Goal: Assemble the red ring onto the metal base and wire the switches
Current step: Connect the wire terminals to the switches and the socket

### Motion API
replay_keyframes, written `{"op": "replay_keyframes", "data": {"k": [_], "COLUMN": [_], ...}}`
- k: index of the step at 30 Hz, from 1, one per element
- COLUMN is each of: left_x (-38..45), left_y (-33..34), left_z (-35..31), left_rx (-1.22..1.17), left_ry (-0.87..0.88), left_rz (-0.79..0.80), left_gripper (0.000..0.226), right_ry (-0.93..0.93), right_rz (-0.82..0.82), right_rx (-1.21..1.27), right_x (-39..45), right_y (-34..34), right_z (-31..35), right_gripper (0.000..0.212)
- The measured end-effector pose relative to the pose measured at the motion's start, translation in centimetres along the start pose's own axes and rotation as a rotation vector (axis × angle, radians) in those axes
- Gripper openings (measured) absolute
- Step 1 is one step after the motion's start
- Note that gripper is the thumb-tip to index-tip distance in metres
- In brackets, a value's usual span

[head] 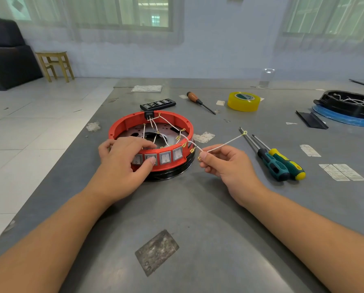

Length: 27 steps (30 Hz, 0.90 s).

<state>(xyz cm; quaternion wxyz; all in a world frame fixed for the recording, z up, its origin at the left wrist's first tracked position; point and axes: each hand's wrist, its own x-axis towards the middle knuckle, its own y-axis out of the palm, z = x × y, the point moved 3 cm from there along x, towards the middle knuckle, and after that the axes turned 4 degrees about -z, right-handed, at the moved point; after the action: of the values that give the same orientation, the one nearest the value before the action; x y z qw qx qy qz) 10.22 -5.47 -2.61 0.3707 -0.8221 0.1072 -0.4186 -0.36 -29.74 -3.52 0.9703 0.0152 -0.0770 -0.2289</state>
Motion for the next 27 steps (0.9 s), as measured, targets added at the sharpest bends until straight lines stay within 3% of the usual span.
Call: {"op": "replay_keyframes", "data": {"k": [9, 12, 21, 27], "left_x": [0.1, 0.3, 0.1, -0.2], "left_y": [1.3, 1.4, 1.4, 1.8], "left_z": [-2.6, -2.8, -2.9, -3.3], "left_rx": [0.136, 0.065, 0.024, -0.046], "left_ry": [-0.071, -0.081, 0.134, 0.053], "left_rz": [-0.1, -0.118, -0.078, -0.098], "left_gripper": [0.044, 0.041, 0.044, 0.044], "right_ry": [0.127, 0.199, 0.252, 0.217], "right_rz": [-0.054, -0.039, 0.037, 0.061], "right_rx": [0.172, 0.26, 0.5, 0.484], "right_x": [0.6, 0.7, 1.3, 1.1], "right_y": [0.0, 0.5, 0.8, 1.2], "right_z": [-0.6, -0.7, 0.2, 0.1], "right_gripper": [0.003, 0.009, 0.007, 0.006]}}
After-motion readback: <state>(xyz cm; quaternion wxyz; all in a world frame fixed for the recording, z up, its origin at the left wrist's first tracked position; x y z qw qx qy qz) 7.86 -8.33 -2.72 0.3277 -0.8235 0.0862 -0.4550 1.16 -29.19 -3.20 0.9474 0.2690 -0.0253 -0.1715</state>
